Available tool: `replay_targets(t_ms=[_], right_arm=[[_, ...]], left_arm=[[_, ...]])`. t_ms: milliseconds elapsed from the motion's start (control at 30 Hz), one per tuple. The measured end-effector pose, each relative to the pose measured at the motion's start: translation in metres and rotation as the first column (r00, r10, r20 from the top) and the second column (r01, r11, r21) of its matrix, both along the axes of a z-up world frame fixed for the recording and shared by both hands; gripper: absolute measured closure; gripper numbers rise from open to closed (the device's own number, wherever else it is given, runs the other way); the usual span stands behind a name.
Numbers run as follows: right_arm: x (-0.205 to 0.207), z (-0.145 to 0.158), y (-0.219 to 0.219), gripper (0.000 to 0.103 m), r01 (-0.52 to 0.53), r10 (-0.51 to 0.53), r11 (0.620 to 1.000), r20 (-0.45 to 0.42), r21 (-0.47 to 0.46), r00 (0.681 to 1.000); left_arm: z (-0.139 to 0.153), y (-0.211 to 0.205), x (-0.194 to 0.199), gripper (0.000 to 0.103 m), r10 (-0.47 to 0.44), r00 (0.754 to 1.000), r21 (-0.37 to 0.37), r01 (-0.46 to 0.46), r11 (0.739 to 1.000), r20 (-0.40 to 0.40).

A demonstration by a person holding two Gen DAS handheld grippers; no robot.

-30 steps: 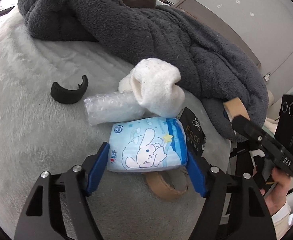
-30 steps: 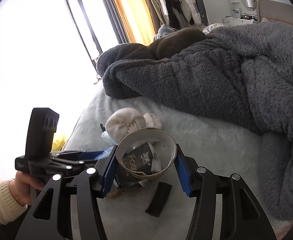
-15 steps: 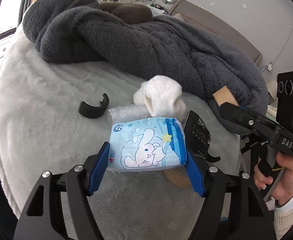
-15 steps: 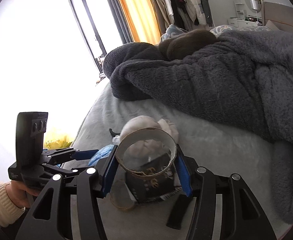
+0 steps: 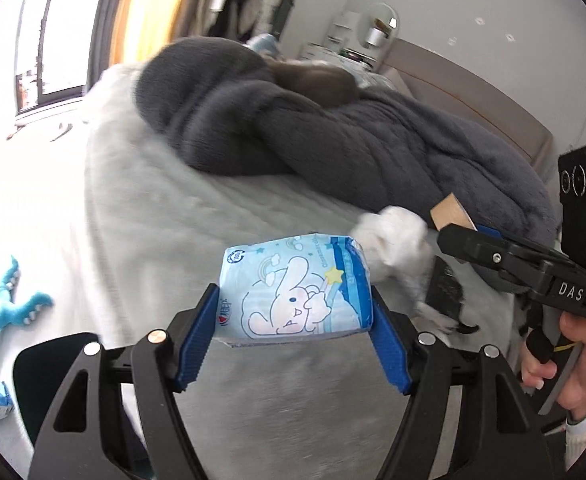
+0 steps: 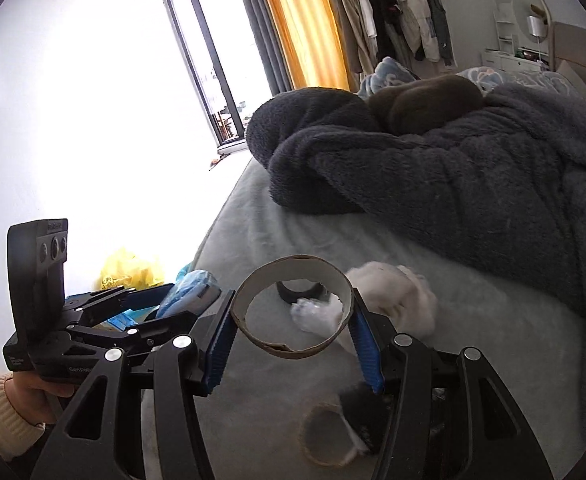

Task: Collect trash
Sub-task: 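Carry the wipes pack and tape roll over the black trash bin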

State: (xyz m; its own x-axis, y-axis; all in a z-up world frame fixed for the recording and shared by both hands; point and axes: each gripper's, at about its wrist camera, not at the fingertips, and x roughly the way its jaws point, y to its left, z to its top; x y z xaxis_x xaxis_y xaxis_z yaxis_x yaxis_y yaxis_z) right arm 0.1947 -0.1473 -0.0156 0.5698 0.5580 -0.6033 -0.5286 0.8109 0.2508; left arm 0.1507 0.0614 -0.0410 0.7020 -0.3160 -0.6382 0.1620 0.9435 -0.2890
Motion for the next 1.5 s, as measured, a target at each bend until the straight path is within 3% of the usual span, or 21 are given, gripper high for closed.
replay_targets(t_ms=[133,333,767,1100,1500], right_arm=[[-0.002,-0.003,0.025,0.048,0.009,-0.008,0.998,0.018,-0.060,1.000],[-0.003,-0.008,0.056,0.048,0.000,0.000,0.998,0.010,-0.070,1.000],[-0.004,-0.003,0.116,0.048,-0.071,0.072,0.996,0.019,-0.051,0.997],[-0.006,-0.001,0.153,0.048,-0.121,0.121,0.992,0.014,-0.031,0.993],[-0.014,-0.012,0.213,0.048,-0.204,0.204,0.978,-0.007,-0.042,0.979]], left_arm=[[0.001,0.023,-0.006,0.030,0.069,0.997,0.046,-0.070,0.996,0.019],[-0.006,0.057,-0.013,0.030,0.172,0.985,0.126,-0.171,0.977,0.005],[-0.027,0.106,-0.023,0.029,0.256,0.965,0.180,-0.243,0.953,-0.050],[-0.059,0.139,-0.025,0.029,0.285,0.948,0.225,-0.250,0.942,-0.143],[-0.110,0.191,-0.036,0.029,0.336,0.891,0.211,-0.281,0.936,-0.306]])
